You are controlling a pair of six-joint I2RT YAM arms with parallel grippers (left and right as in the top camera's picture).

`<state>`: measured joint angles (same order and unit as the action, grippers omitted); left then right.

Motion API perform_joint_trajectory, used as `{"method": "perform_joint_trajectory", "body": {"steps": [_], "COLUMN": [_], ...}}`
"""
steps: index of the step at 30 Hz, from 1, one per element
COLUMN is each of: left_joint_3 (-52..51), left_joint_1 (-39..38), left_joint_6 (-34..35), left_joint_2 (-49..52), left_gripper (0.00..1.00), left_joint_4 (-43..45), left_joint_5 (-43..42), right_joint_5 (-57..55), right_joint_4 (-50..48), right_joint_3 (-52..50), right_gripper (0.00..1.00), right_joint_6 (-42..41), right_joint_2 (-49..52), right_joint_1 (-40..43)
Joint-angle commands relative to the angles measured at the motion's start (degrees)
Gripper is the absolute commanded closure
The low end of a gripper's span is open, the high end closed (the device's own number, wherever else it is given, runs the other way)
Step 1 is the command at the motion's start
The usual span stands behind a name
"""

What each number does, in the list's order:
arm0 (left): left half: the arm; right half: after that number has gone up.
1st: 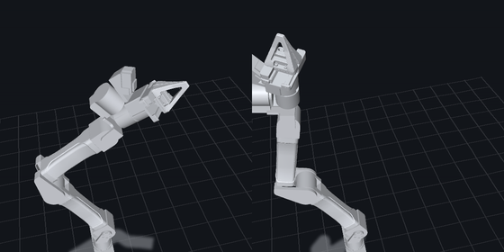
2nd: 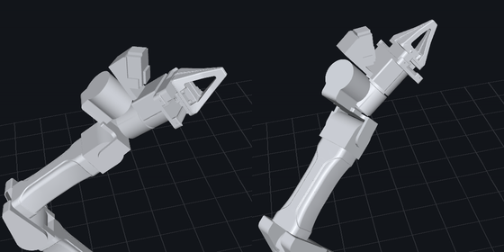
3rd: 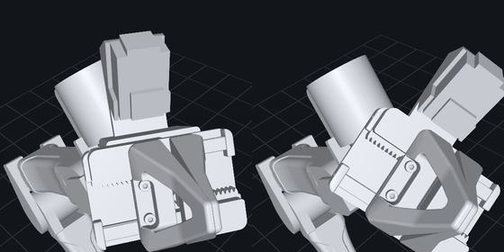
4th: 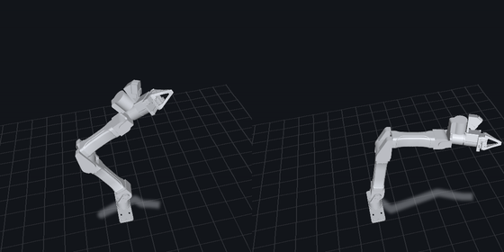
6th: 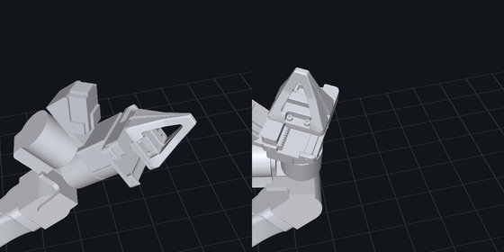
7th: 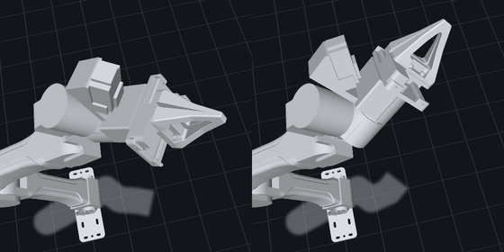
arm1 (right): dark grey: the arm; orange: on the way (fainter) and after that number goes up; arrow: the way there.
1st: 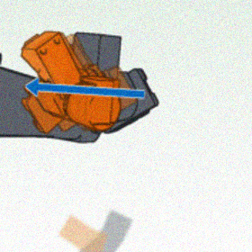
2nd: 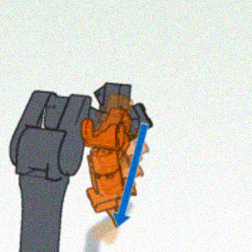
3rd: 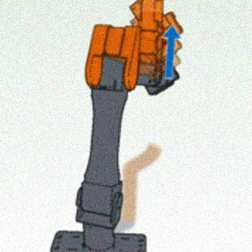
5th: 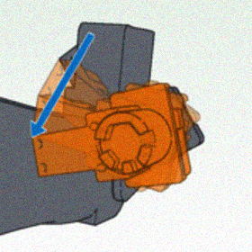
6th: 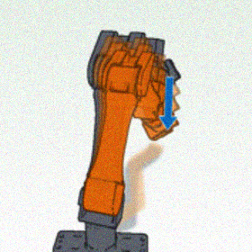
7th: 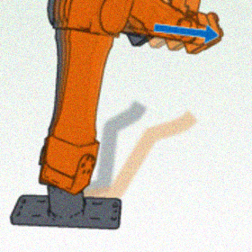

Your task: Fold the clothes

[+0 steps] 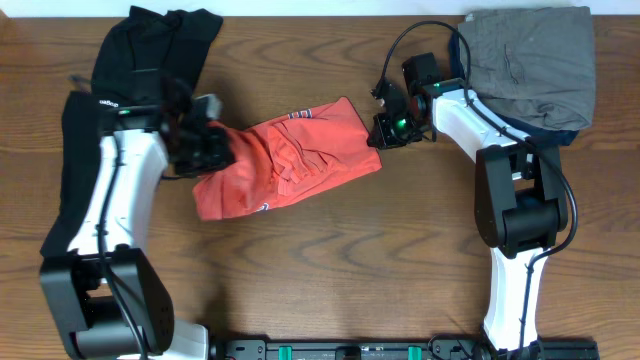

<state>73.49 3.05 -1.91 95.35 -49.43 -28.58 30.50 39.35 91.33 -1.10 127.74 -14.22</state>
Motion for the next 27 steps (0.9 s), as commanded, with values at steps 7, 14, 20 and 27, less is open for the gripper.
{"method": "perform_joint_trajectory", "body": {"steps": [7, 14, 20, 27], "left_joint_3": [1.7, 1.7, 1.7, 1.7], "left_joint_1": [-13.9, -22.4, -27.6, -28.4], "left_joint_6": [5.2, 5.4, 5.4, 7.2], "left_joint_2": [-0.2, 3.7, 10.4, 14.0], "left_gripper": [0.94, 0.94, 0.94, 0.12], "left_joint_4": [11.9, 21.6, 28.0, 33.4], "left_joint_5": [0.9, 1.1, 1.3, 4.4], "right_joint_5": [1.5, 1.5, 1.5, 1.9], "right_joint_4": [0.1, 0.1, 0.1, -0.4], "right_joint_3": [-0.4, -0.4, -0.4, 0.1], "right_gripper": [0.98, 0.99, 0.99, 0.99], "right_joint_6": [-1.2, -1.7, -1.7, -1.6], "right_joint_2": [-1.8, -1.8, -1.8, -1.9], "right_joint_1": [-0.9, -0.9, -0.9, -0.1]}}
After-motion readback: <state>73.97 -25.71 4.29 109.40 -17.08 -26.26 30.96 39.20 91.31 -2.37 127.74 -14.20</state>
